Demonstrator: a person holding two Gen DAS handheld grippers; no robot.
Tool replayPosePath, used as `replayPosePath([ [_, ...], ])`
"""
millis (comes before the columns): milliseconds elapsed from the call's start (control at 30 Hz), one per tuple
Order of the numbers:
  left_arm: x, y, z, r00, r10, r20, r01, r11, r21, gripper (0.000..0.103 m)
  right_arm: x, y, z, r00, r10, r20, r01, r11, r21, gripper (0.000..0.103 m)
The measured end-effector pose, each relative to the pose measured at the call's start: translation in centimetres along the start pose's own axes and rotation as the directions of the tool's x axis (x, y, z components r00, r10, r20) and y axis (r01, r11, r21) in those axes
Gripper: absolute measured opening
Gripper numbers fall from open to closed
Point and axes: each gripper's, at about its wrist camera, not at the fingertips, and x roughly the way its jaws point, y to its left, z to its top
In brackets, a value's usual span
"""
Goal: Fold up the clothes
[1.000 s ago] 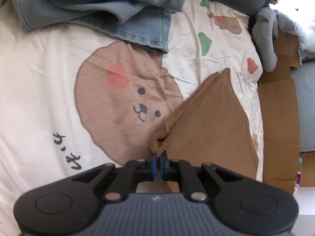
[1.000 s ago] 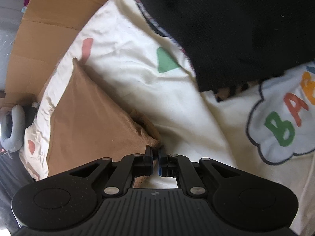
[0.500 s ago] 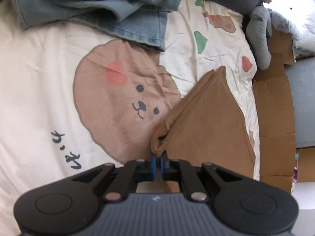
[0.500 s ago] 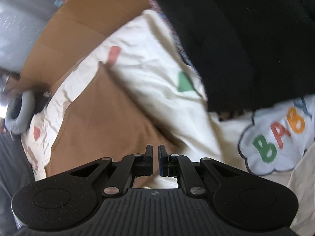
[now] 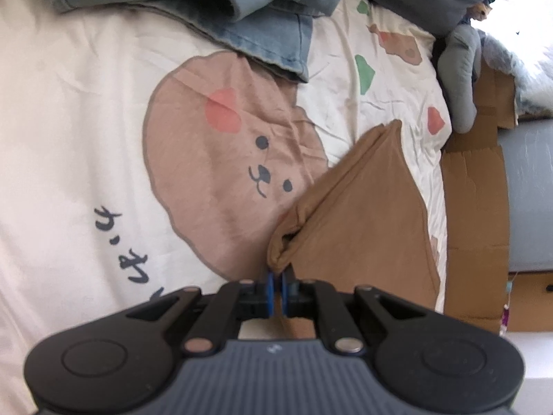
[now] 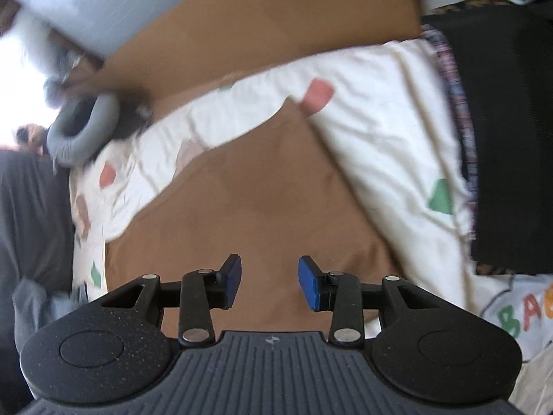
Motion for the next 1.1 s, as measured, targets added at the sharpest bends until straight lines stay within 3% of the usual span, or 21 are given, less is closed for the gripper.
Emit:
replayPosePath([
  [367,-0.5,1.7,-0.8,0.999,-0.032,0.018,0.032,0.999,-0.011,0.004,10.0,5.1,-2.4,0.987,0.061,-0.147,-0.09,0.975,-0.204,0.043],
  [533,-0.7,3.7,-0.7,1.0,-0.002,0.02,0.003,0.999,-0.049,0.004,13.2,8.5,-3.7,0.982,0.063,-0.176,-0.122,0.93,-0.347,0.042],
  [667,-1.1,4.2,-0.5,1.0,0.009,0.017,-0.008,0.999,-0.042,0.004,15.2,10.4,-5.0,0.976,0.067,-0.206,-0.153,0.886,-0.437,0.028],
  [733,-1.2,3.9,-0.4,1.0,0.011,0.012,-0.01,1.0,-0.018,0.004,16.3,10.8,-5.8,0.972,0.062,-0.227,-0.161,0.879,-0.448,0.026],
  [800,-1.5,3.3,-0.2,1.0,0.004,0.014,-0.005,1.0,0.022,0.011,17.2,10.9,-6.7,0.965,0.055,-0.255,-0.17,0.875,-0.454,0.023],
  [933,-1.6,2.1,0.6,1.0,-0.011,0.024,0.009,0.996,0.086,0.044,17.7,10.9,-8.4,0.956,0.037,-0.291,-0.185,0.847,-0.499,0.022],
  [1100,-0.2,1.5,2.0,1.0,-0.031,0.0,0.03,0.991,0.127,0.048,17.6,10.6,-8.9,0.95,0.034,-0.31,-0.191,0.848,-0.494,0.022],
])
